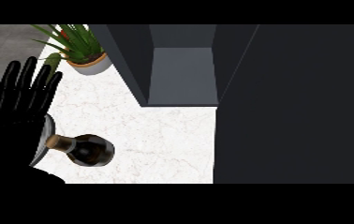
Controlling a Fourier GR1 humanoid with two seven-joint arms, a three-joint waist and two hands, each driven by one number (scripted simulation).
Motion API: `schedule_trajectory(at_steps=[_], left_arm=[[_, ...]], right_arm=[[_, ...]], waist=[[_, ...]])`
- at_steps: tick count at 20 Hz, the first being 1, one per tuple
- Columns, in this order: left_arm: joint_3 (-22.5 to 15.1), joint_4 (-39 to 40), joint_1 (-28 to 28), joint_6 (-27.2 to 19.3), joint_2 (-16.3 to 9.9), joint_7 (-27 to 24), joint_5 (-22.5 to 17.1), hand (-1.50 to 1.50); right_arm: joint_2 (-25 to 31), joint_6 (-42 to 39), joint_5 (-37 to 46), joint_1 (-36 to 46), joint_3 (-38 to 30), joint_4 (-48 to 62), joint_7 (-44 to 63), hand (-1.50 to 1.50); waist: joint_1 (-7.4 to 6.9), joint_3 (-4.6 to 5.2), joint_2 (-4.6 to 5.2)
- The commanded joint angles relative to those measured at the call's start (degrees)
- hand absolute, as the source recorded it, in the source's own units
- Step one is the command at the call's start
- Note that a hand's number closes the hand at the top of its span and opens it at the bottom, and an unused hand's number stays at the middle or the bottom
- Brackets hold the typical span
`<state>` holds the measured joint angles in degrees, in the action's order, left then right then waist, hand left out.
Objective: Pick up the wine, place it into the cabinet and close the cabinet
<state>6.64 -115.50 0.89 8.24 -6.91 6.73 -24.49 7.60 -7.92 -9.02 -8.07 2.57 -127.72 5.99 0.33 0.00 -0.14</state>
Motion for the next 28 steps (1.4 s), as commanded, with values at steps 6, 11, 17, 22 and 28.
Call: schedule_trajectory(at_steps=[6, 11, 17, 22, 28], left_arm=[[3.86, -1.66, 4.6, -3.84, -1.74, 9.56, -8.77, -1.5], [4.25, -5.91, 3.75, -5.68, -2.78, 14.98, -10.82, -1.5], [0.3, -11.39, -0.75, -6.84, 0.92, 14.11, -7.49, -1.5], [-4.19, -10.0, -0.22, -8.98, 3.72, 12.17, -0.53, -1.5], [3.79, -13.4, -1.61, -6.73, -1.04, 17.1, -8.32, -1.5]], right_arm=[[-0.46, -0.43, -2.53, -3.43, 2.65, -9.63, 9.8, -1.5], [0.81, -1.21, -6.04, -2.26, -0.68, -12.25, 14.38, -1.5], [0.19, -2.25, -7.01, -0.28, -3.05, -11.28, 14.86, -1.5], [1.19, -3.24, -9.53, 1.11, -6.04, -11.65, 16.59, -1.5], [-2.54, -3.76, -4.02, 0.27, -2.38, -7.95, 12.76, -1.5]], waist=[[-0.11, 0.01, 0.08], [-0.26, 0.0, 0.07], [-0.36, 0.0, 0.06], [-0.21, -0.01, 0.09], [-0.37, 0.0, 0.08]])
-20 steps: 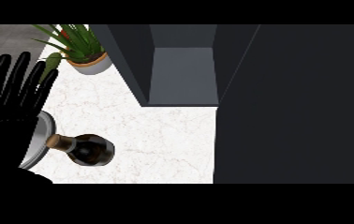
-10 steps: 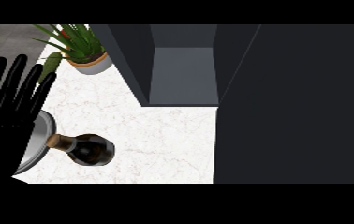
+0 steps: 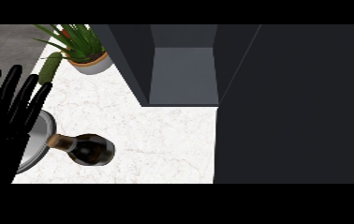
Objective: Pick up the wine, place it into the cabinet and close the cabinet
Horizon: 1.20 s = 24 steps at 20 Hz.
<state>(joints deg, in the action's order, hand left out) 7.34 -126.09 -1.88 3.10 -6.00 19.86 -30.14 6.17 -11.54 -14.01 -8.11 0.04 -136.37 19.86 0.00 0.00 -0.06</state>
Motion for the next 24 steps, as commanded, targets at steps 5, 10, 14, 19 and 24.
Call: schedule_trajectory(at_steps=[5, 10, 14, 19, 24], left_arm=[[2.89, -0.66, -5.85, 3.07, 0.04, -0.87, -0.33, -1.5], [9.53, 5.27, -5.76, 7.32, -2.98, -3.73, -3.38, -1.5], [9.09, 9.51, -1.91, 5.96, -2.15, -4.23, -1.14, -1.5], [10.8, 13.81, -9.17, 14.81, -1.36, -10.94, -0.17, -1.5], [14.41, 20.22, -8.14, 17.58, -3.1, -14.47, 0.0, -1.5]], right_arm=[[0.9, 1.33, -4.44, 3.06, -2.44, -4.47, 6.85, -1.5], [1.17, -0.74, -2.46, 0.76, -2.91, -3.42, 3.7, -1.5], [0.55, -0.96, -3.75, 1.94, -3.93, -2.34, 3.38, -1.5], [0.03, -1.39, -3.23, 2.36, -3.77, -0.4, 2.9, -1.5], [-2.87, -2.85, 0.98, -2.61, 0.92, -2.11, -0.94, -1.5]], waist=[[-0.13, 0.01, -0.02], [-0.06, 0.01, -0.02], [0.13, 0.0, 0.03], [-0.02, 0.01, 0.02], [0.1, 0.0, 0.0]])
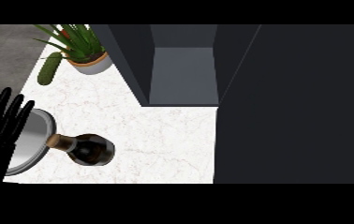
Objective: Pick up the wine, place it into the cabinet and close the cabinet
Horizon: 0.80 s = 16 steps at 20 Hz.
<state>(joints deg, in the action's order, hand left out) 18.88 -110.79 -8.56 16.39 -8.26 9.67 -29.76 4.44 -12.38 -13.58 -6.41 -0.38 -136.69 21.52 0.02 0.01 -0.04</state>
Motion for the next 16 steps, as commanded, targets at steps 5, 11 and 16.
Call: schedule_trajectory(at_steps=[5, 11, 16], left_arm=[[2.46, 6.75, -2.91, 5.9, -0.27, -4.84, 1.58, -1.5], [1.43, 13.04, -4.3, 9.19, 2.22, -11.81, 6.29, -1.5], [5.18, 27.72, 3.89, 11.91, -4.42, -16.16, 8.53, -1.5]], right_arm=[[-2.57, -1.81, 2.14, -4.34, 2.61, -0.61, -3.55, -1.5], [-2.69, -1.59, 4.18, -5.48, 4.53, -2.43, -2.26, -1.5], [-0.72, 0.29, 1.06, 1.27, 0.78, -1.7, 1.75, -1.5]], waist=[[0.01, -0.01, -0.02], [0.07, -0.01, -0.02], [0.16, 0.02, 0.07]])
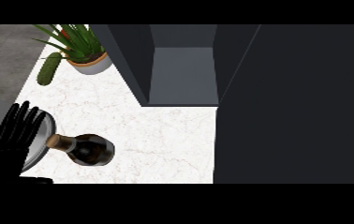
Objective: Pick up the wine, place it into the cabinet and close the cabinet
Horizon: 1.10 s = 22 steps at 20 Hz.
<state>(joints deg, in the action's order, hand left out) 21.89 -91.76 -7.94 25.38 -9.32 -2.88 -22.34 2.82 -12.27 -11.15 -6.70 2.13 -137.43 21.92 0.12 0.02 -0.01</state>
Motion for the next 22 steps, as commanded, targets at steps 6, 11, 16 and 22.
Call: schedule_trajectory(at_steps=[6, 11, 16, 22], left_arm=[[0.02, 9.89, -0.91, 4.37, -0.13, -8.87, 4.35, -1.5], [-1.41, 18.14, 2.15, 4.93, 0.23, -15.56, 8.67, -1.5], [-2.03, 21.91, 7.26, 2.59, -0.61, -12.5, 8.08, -1.5], [-4.64, 33.4, 7.81, 2.38, 1.4, -25.13, 15.23, -1.5]], right_arm=[[2.12, 0.16, -3.36, 3.5, -3.82, -0.47, 4.04, -1.5], [1.12, -1.71, -3.36, 0.2, -2.94, -0.31, 1.45, -1.5], [-0.41, -0.52, -0.09, 0.34, -0.31, -0.34, 1.06, -1.5], [2.22, 0.32, -4.42, 3.34, -4.25, -3.71, 6.71, -1.5]], waist=[[-0.13, -0.01, -0.01], [0.02, -0.01, -0.01], [0.02, -0.02, -0.01], [0.16, 0.0, 0.01]])
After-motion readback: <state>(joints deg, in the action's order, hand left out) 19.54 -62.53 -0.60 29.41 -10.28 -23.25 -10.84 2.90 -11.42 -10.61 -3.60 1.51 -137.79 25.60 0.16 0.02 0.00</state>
